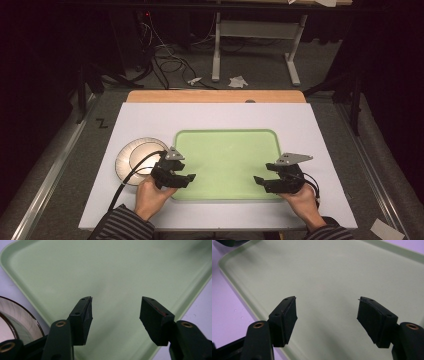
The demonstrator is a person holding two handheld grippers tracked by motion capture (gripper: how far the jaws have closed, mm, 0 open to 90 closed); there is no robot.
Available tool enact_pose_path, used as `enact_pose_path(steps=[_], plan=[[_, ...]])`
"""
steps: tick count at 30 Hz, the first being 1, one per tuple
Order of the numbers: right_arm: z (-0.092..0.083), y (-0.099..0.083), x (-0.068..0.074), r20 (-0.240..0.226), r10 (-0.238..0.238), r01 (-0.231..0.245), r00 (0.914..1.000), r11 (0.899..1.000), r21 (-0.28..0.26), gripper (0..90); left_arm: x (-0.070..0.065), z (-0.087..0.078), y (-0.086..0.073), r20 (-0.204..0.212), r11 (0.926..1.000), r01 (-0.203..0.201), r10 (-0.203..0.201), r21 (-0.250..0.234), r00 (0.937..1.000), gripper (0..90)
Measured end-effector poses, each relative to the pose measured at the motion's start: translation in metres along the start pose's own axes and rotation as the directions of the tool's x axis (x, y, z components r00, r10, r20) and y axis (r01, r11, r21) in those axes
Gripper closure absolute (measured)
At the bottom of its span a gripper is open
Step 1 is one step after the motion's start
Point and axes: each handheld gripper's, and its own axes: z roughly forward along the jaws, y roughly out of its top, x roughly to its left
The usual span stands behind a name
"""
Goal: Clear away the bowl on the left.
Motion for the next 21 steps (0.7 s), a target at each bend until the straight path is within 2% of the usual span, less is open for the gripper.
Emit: enact_pose_path(steps=[5, 9, 21], plan=[[0.0002, -0.0007, 0.0008, -0.004, -0.007, 0.007, 1.0000, 1.000, 0.006, 33.7, -0.0012, 0.0009, -0.0003, 0.005, 1.0000, -0.004, 0.004, 0.008, 1.0000, 43.0], [0.0026, -0.0003, 0.0015, -0.009, -0.007, 0.007, 0.9999, 0.999, 0.032, 33.8, -0.0001, 0.0004, -0.0002, 0.006, 1.0000, -0.001, 0.001, 0.008, 1.0000, 43.0], [0.0041, -0.0005, 0.0019, -0.014, -0.007, 0.007, 0.9999, 0.999, 0.040, 33.8, 0.0011, -0.0005, -0.0001, -0.004, 0.9999, 0.005, -0.005, 0.010, 1.0000, 43.0]])
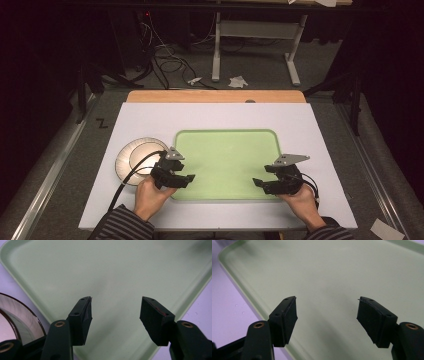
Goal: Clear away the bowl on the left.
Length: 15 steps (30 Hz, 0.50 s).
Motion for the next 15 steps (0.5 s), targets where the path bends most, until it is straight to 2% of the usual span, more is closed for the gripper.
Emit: enact_pose_path(steps=[6, 15], plan=[[0.0022, -0.0001, 0.0001, -0.004, -0.011, 0.011, 0.9999, 1.000, 0.016, 33.8, 0.0013, -0.0012, 0.0002, -0.004, 1.0000, -0.003, 0.003, 0.001, 1.0000, 43.0], [0.0032, -0.0004, 0.0002, -0.008, -0.015, 0.015, 0.9999, 1.000, 0.025, 33.7, 0.0051, -0.0081, 0.0006, -0.026, 0.9996, 0.004, -0.005, -0.027, 0.9996, 43.0]])
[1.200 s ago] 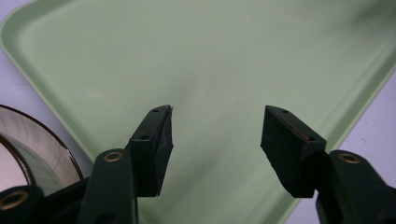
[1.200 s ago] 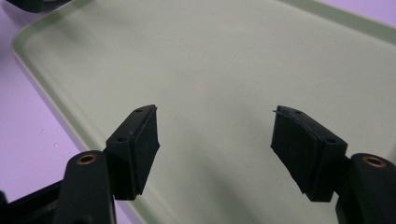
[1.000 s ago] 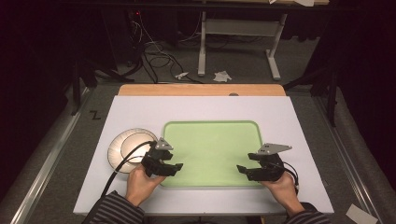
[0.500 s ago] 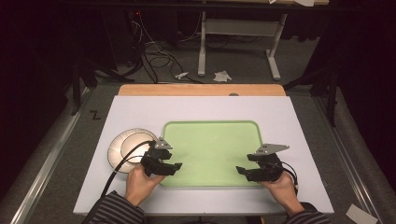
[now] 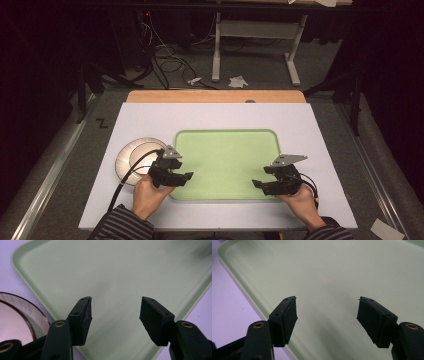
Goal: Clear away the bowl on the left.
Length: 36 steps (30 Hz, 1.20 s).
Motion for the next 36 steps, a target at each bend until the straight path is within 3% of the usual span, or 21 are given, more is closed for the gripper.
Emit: enact_pose_path(steps=[15, 36], plan=[[0.002, 0.000, 0.001, -0.008, 0.005, -0.005, 1.0000, 1.000, 0.017, 33.7, 0.007, -0.010, 0.000, -0.035, 0.9991, 0.015, -0.016, -0.039, 0.9993, 43.0], [0.004, 0.000, 0.001, -0.018, -0.001, 0.002, 0.9998, 0.999, 0.034, 33.6, 0.024, -0.023, -0.001, -0.056, 0.9940, 0.073, -0.077, -0.082, 0.9954, 42.7]])
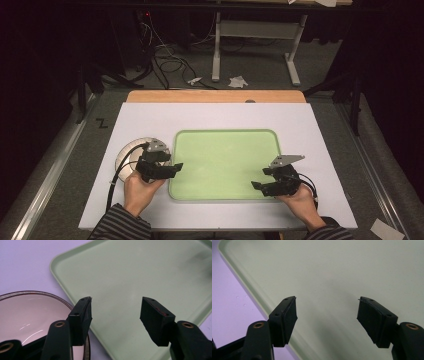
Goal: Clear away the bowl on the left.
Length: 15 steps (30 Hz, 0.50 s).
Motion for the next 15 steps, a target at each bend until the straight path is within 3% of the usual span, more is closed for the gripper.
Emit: enact_pose_path(steps=[15], plan=[[0.000, 0.000, 0.000, -0.001, -0.007, 0.007, 1.0000, 1.000, 0.003, 33.6, 0.019, -0.011, -0.001, -0.038, 0.9981, 0.055, -0.056, -0.027, 0.9977, 42.6]])
